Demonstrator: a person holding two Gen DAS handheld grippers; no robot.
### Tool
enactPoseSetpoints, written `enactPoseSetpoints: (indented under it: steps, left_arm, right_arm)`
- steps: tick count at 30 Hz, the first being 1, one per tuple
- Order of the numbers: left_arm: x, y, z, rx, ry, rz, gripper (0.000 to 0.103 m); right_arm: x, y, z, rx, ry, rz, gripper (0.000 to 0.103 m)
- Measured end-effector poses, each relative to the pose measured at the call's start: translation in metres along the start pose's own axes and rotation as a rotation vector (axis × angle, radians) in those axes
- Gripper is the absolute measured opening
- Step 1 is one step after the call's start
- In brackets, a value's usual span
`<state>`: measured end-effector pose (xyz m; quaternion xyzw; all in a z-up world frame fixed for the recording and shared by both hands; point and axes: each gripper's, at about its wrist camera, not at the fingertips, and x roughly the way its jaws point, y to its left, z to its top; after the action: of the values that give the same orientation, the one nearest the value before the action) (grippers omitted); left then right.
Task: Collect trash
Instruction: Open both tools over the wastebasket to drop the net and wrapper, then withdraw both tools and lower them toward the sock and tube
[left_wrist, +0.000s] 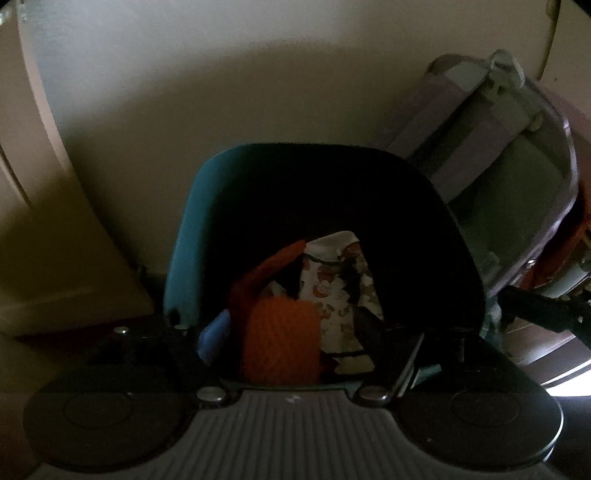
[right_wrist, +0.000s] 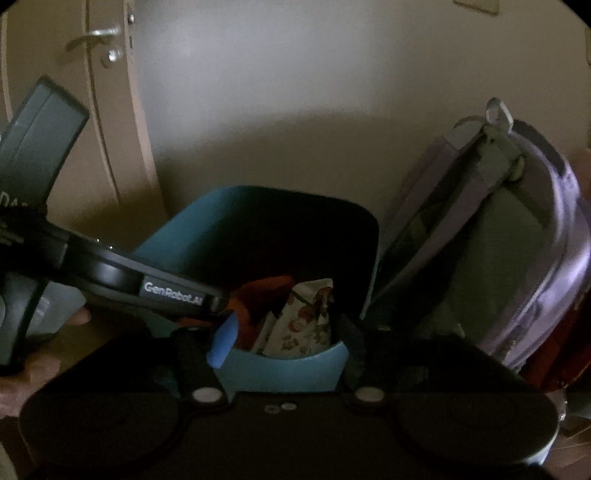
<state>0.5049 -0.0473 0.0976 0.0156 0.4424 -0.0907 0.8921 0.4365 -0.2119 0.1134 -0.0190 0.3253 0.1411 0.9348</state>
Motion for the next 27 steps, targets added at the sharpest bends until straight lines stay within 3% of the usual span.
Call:
enactPoseSetpoints:
  steps: [10, 15, 24, 27]
  left_arm:
    - [-0.064, -0.020, -0.031, 0.009, -0.068, -0.055, 0.081]
    - [-0.102, -0.032, -0.074, 0.093, -0.101, -0.039, 0.081]
    - [-0.135, -0.047, -0.146, 0.168, -0.106, -0.043, 0.081]
    - [-0.131, -0.049, -0.169, 0.184, -0.095, -0.059, 0.092]
  right_arm:
    - [-0.075, 0.004, -0.025, 0.036, -0.070, 0.058, 0.070]
    - [-0.106, 0.007, -0.052, 0.025, -0.071, 0.081, 0.076]
    - [-0.126, 0.009, -0.110, 0.061, -0.039, 0.120, 0.078]
    - [-0.121, 0.009, -0.133, 0.085, -0.017, 0.136, 0.078]
